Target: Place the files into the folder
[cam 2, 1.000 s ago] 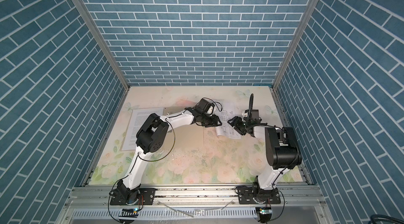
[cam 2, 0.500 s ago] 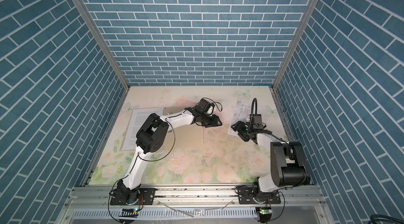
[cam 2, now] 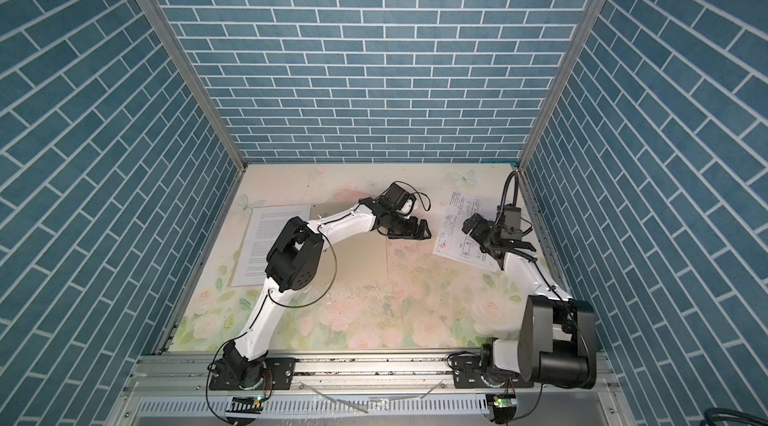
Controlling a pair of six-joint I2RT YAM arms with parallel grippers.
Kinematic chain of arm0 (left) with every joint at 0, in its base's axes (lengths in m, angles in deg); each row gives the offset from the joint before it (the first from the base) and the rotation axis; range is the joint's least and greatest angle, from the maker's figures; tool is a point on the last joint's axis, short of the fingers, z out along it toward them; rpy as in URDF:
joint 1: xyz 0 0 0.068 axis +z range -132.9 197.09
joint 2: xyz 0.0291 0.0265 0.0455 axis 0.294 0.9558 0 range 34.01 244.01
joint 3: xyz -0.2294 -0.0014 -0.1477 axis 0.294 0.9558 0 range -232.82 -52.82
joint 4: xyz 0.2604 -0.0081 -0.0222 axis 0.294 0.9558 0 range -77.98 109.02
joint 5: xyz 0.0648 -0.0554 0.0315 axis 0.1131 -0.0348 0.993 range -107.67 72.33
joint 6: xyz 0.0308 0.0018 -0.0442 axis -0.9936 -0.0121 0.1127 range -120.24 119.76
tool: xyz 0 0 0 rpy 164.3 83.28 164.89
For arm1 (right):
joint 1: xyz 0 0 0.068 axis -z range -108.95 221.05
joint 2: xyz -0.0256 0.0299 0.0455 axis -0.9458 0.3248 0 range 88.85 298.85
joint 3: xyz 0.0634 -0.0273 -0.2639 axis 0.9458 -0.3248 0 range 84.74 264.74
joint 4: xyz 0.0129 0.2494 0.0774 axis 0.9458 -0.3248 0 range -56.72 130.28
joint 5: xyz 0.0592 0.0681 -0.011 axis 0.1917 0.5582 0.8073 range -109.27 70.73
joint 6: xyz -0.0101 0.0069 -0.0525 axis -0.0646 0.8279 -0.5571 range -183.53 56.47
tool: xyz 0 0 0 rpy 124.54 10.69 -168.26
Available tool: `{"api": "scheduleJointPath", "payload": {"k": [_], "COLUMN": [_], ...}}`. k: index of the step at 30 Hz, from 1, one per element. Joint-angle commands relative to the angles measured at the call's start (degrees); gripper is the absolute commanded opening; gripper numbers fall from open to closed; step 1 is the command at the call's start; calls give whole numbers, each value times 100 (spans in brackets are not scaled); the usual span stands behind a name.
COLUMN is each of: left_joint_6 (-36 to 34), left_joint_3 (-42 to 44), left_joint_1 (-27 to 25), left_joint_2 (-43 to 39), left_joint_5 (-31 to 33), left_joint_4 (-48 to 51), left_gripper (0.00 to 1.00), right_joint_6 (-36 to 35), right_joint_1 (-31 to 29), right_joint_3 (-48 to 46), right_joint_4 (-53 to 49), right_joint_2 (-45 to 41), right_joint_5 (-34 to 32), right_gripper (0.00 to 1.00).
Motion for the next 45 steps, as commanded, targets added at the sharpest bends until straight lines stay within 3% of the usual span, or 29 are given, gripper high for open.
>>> {"api": "scheduleJointPath", "payload": {"k": [1, 9, 15, 24, 32, 36, 45], "left_joint_6": [-421, -715, -948, -1084, -1095, -867, -866], "left_joint_3": [-397, -1186, -1737, -1635, -1557, -1570, -1083], "left_joint_1": [-142, -346, -465, -486, -468, -362, -339], "left_joint_2": [357, 782, 1056, 1078, 1108, 1212, 982], "left_joint_5": [547, 967, 1188, 1005, 787, 374, 218], "left_joint_4": [873, 1081, 1328, 1193, 1047, 952, 905], "left_gripper": [100, 100, 100, 100, 100, 100, 100], "right_joint_6": [-684, -1140, -1472, -1529, -1834, -1964, -1945], "right_joint_1": [486, 1162, 1268, 1259, 922, 749, 323], "right_joint_3": [306, 1043, 2422, 3580, 4233, 4254, 3829], "right_joint_4": [-298, 360, -213, -799, -1709, -1985, -2142], "right_joint_2": [408, 1630, 2951, 4113, 4626, 4625, 4430], "right_joint_5": [-346, 74, 619, 994, 1318, 1333, 1638], "right_gripper": [99, 96, 90, 86, 82, 82, 81]}}
